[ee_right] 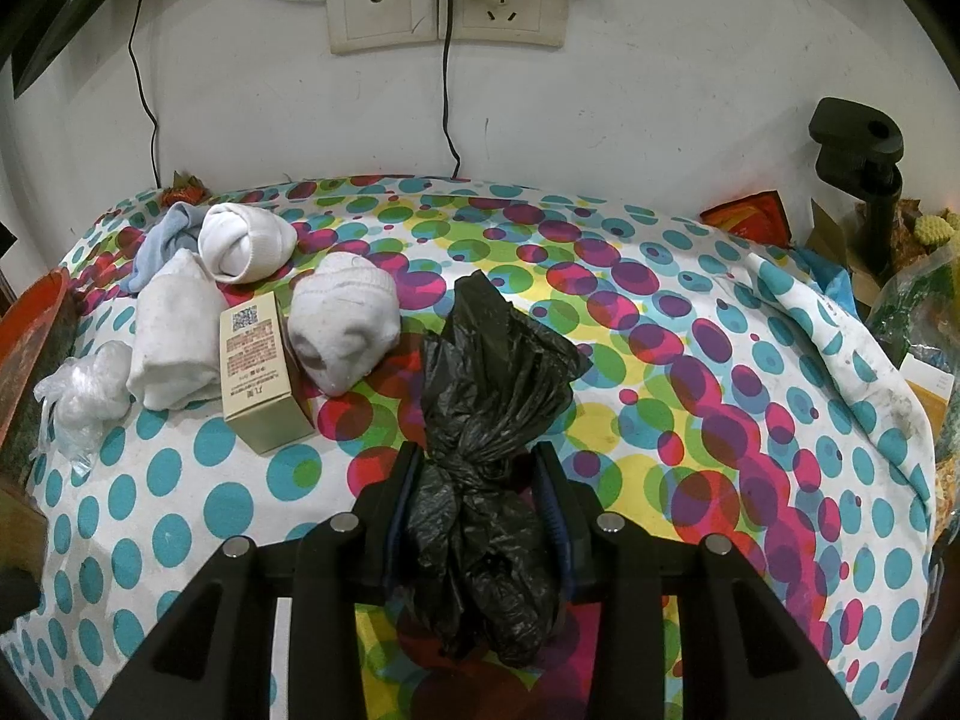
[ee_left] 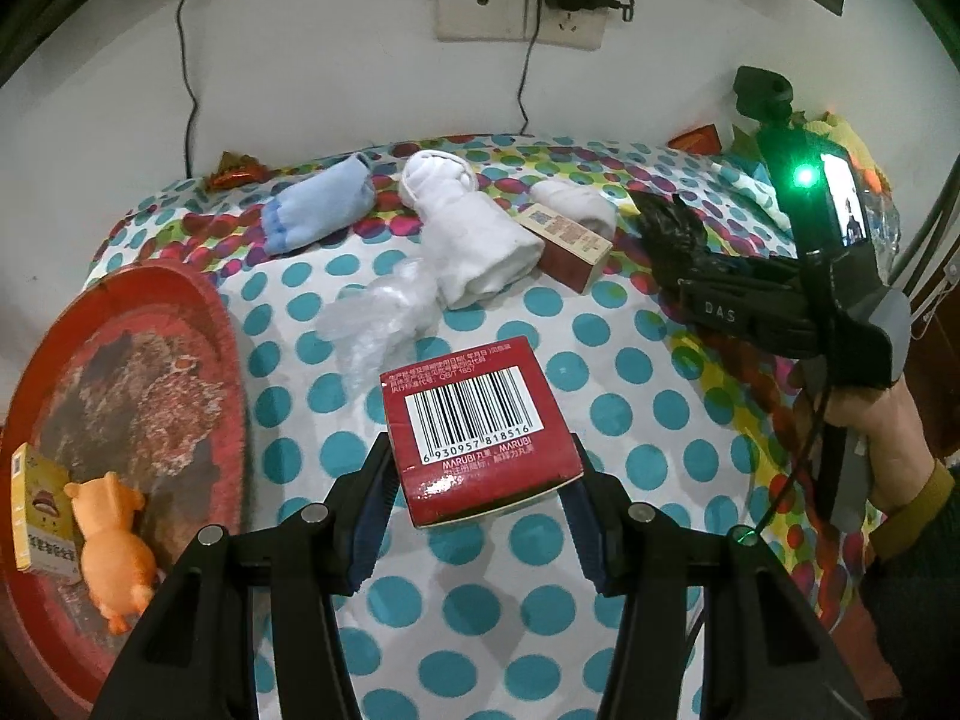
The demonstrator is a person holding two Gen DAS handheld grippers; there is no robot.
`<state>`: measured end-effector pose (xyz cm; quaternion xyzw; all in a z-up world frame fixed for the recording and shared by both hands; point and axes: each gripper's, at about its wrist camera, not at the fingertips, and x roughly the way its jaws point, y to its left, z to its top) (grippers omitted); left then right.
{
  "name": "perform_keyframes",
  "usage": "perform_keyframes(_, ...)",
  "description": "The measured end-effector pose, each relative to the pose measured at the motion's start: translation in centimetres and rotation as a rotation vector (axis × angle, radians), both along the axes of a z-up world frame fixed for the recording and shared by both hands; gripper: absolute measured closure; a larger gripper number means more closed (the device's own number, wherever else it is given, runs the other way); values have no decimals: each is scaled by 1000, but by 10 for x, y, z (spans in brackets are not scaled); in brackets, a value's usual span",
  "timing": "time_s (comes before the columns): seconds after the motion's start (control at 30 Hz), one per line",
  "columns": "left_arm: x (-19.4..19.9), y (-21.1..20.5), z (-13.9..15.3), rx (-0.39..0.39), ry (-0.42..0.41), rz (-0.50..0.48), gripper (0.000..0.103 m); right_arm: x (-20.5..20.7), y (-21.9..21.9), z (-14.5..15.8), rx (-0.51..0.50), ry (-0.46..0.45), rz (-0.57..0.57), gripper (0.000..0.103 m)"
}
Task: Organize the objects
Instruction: 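Carry the red MARUBI box with the left gripper over the red tray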
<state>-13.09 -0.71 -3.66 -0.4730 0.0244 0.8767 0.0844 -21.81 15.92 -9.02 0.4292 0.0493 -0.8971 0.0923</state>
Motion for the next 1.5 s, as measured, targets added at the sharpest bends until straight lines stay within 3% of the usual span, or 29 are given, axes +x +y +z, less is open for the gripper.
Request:
perform_keyframes(0.73, 8, -89, 31, -1, 40, 180, 54, 2, -2, -1, 4, 2, -3, 65)
perform_keyframes(1.07, 7, -138, 23, -16, 29, 295, 54, 2, -3, -1, 5, 2, -4, 65)
perform_keyframes(1.27, 6, -171, 12, 42, 6, 365, 54, 3, -4, -1, 5, 2, -5, 65)
perform_keyframes(1.5, 2, -188, 14, 46, 18, 396, 57, 3, -5, -1, 6, 2, -5, 65)
